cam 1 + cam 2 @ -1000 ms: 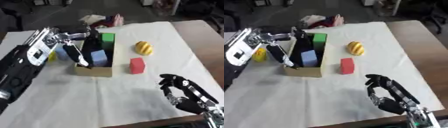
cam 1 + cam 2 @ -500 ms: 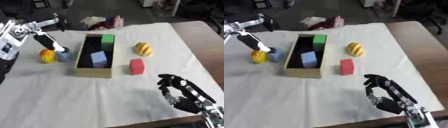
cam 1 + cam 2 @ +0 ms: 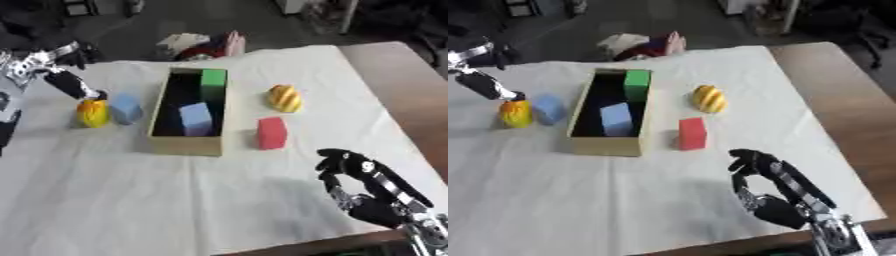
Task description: Pick up objects on the table and place them in the box.
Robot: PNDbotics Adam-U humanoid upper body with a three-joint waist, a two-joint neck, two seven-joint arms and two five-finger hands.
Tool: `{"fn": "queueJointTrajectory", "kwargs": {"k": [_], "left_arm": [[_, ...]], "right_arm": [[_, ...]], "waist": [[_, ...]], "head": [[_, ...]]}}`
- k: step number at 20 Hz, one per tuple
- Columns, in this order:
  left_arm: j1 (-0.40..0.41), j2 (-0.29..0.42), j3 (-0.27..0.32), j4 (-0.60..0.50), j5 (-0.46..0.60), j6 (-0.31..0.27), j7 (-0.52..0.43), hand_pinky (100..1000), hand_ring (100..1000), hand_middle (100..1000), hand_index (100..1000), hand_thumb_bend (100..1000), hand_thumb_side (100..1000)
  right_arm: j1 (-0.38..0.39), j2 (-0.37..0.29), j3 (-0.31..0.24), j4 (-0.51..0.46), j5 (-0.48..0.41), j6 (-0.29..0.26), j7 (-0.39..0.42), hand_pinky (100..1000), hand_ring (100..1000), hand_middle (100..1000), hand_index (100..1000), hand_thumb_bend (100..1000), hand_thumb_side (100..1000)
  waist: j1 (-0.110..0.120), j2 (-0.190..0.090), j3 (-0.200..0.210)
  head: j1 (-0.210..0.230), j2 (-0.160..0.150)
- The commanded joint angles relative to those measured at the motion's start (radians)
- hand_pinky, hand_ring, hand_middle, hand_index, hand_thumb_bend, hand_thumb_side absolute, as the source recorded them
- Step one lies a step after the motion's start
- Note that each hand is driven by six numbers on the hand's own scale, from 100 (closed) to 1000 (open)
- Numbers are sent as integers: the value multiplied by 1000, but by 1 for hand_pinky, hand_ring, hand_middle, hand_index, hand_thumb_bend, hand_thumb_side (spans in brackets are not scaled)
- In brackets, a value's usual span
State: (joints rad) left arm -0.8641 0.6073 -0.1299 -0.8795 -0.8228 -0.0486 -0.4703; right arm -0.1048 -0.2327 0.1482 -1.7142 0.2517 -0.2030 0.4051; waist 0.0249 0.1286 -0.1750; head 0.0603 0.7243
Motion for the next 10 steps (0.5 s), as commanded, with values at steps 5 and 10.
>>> {"fn": "queueJointTrajectory", "kwargs": {"k": [5,10], "left_arm": [[-10,20,60,79,-116,-15,17,742,670,683,807,484,109],[6,7,77,116,-131,-9,77,730,652,666,797,469,100]], "right_arm": [[-7,-12,-7,-13,-4,-1,0,766,656,667,881,100,440],[-7,-12,-8,-14,-5,-1,-2,766,657,667,881,100,440]], "waist": [[2,-12,0],[-2,-9,-1]], "head": [[-1,-12],[6,-16]]}}
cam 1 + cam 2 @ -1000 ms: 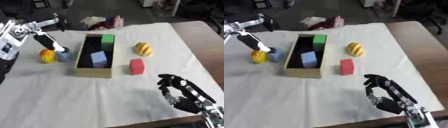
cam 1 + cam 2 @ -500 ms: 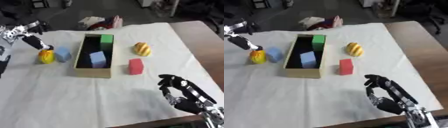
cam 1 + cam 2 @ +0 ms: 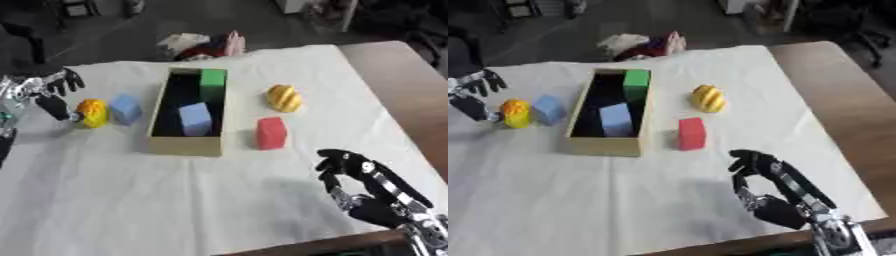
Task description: Pick up objects on the table and place them in the box.
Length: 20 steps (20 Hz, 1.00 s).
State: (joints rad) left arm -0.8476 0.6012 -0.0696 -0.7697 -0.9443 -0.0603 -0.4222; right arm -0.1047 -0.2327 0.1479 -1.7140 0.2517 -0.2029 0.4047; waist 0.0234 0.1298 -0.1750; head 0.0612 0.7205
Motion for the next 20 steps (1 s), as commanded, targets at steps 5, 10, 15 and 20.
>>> {"fn": "queueJointTrajectory", "kwargs": {"k": [5,10,15,20], "left_arm": [[2,-14,24,40,15,1,79,721,640,657,789,478,100],[5,-28,22,39,43,6,147,656,539,540,691,354,100],[5,-20,33,-22,74,28,238,505,374,361,533,296,100],[-10,17,27,-132,154,27,322,483,346,329,509,320,100]], "right_arm": [[-8,-10,-7,-14,-7,-2,0,767,657,667,881,100,440],[-10,-8,-8,-14,-9,-2,1,767,657,667,881,100,440],[-9,-8,-10,-13,-8,-1,0,767,657,667,881,100,441],[-8,-10,-10,-12,-7,-2,0,767,657,667,881,100,442]], "waist": [[-5,-5,-2],[-10,-1,-3],[-10,-1,-1],[-6,-4,3]], "head": [[2,-14],[2,-16],[-2,-16],[-7,-15]]}}
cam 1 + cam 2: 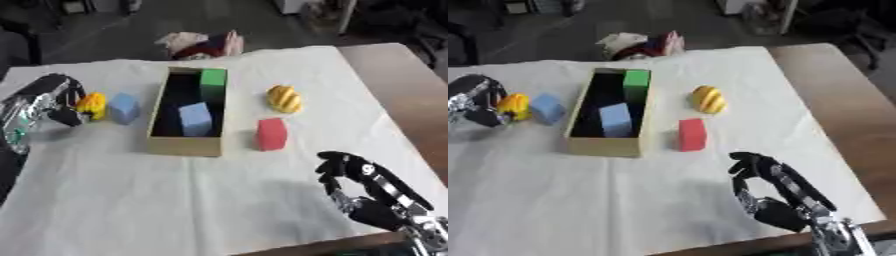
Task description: Pick up objects on the table and place them in the box.
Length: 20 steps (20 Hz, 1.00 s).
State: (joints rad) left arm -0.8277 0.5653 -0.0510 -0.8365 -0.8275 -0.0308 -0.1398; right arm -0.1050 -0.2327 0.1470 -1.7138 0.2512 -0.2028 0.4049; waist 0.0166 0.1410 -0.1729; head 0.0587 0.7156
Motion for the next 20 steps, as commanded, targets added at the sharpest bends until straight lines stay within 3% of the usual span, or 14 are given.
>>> {"fn": "queueJointTrajectory", "kwargs": {"k": [1,4,9,14,17,20], "left_arm": [[-39,56,3,-90,54,-8,52,486,347,329,510,323,100],[-69,50,-35,-152,94,-26,42,512,367,348,527,334,100],[-118,-24,-127,-188,51,-93,-35,536,392,374,549,340,100],[-139,-93,-144,-152,-12,-116,-89,578,457,440,611,380,100],[-136,-117,-136,-108,-39,-116,-88,625,527,518,689,453,100],[-130,-119,-135,-92,-33,-132,-95,655,585,587,744,576,177]], "right_arm": [[-7,-10,-9,-12,-6,-2,0,767,657,667,881,100,442],[-8,-11,-6,-12,-7,-3,2,767,657,667,881,100,441],[-12,-9,0,-13,-11,-5,8,768,657,667,882,100,442],[-21,-4,4,-14,-14,-6,13,768,657,667,882,100,443],[-23,-5,3,-14,-16,-6,14,768,657,667,882,100,444],[-24,-5,2,-15,-16,-5,13,768,657,667,881,100,443]], "waist": [[1,-16,1],[-1,-18,-1],[-6,-16,-12],[-11,-5,-30],[-12,-2,-38],[-10,0,-38]], "head": [[-5,-9],[-3,-8],[7,-11],[14,-21],[16,-24],[12,-25]]}}
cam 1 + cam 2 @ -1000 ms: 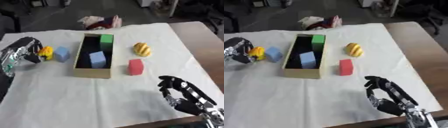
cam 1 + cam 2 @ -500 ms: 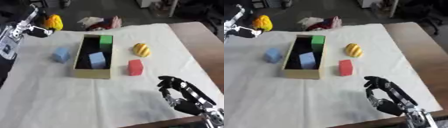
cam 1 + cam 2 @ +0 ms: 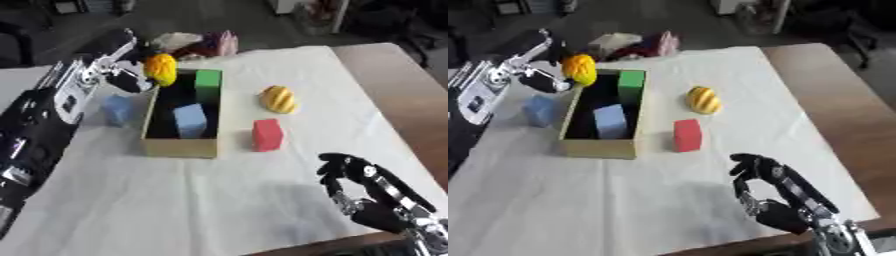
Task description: Pick up objects on the table and place them in the box.
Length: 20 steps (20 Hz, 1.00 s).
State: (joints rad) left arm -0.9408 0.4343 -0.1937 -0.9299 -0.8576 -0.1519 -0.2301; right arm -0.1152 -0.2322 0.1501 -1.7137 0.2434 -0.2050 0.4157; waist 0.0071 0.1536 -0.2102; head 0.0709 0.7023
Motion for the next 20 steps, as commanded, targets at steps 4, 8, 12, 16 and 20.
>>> {"fn": "queueJointTrajectory", "kwargs": {"k": [4,8,12,16,20], "left_arm": [[-13,21,13,-3,32,-23,-17,678,625,646,779,764,325],[-8,41,22,-16,69,-22,-26,676,613,631,769,713,296],[0,77,37,4,90,-8,-69,697,632,659,790,616,234],[1,110,75,55,100,28,-140,705,643,673,800,602,223],[0,116,108,82,90,76,-199,704,645,677,808,624,240]], "right_arm": [[-14,-4,0,-15,-7,-3,4,768,657,667,881,100,443],[-14,-4,-2,-15,-6,-3,3,768,657,667,881,100,443],[-12,-6,-5,-14,-5,-3,1,769,657,667,881,100,443],[-11,-7,-5,-14,-3,-3,1,769,657,667,881,100,443],[-10,-7,-5,-14,-3,-3,0,769,657,667,881,100,443]], "waist": [[1,-14,2],[0,-15,4],[3,-16,7],[7,-18,10],[9,-19,11]], "head": [[-2,-12],[-5,-14],[-9,-15],[-13,-12],[-14,-11]]}}
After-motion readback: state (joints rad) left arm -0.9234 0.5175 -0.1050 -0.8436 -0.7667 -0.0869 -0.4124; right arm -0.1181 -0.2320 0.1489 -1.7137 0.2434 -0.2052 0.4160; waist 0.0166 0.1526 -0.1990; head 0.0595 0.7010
